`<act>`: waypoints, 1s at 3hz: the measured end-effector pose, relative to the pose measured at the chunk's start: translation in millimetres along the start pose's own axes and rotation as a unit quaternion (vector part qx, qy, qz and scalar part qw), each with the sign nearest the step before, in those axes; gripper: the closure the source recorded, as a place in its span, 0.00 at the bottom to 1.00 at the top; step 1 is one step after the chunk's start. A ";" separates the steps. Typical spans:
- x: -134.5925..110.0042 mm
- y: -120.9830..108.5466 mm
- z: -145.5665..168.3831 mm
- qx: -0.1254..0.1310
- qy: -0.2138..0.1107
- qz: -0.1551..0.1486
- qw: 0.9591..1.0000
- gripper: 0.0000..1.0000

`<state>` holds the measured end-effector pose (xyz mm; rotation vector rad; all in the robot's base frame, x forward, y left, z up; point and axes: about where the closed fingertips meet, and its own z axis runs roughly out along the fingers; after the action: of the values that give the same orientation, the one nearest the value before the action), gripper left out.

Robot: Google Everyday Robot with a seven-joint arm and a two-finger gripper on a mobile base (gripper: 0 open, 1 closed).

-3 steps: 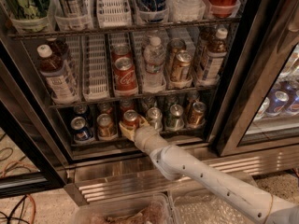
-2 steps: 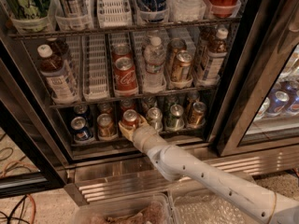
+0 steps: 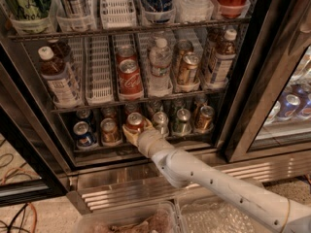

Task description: Pick coke can from bottom shelf of fridge

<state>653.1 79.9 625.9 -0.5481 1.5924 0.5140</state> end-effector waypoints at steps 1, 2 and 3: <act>0.7 -0.3 0.6 0.000 0.000 0.000 1.000 1.00; -4.0 1.7 -5.8 -0.001 0.001 -0.005 1.000 1.00; -24.1 12.9 -40.2 -0.006 0.003 -0.025 1.000 1.00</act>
Offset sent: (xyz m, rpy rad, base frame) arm -0.1054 -0.0386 0.0820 -0.1463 -0.0650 0.0529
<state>615.5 66.2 653.5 -0.5972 1.5789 0.4841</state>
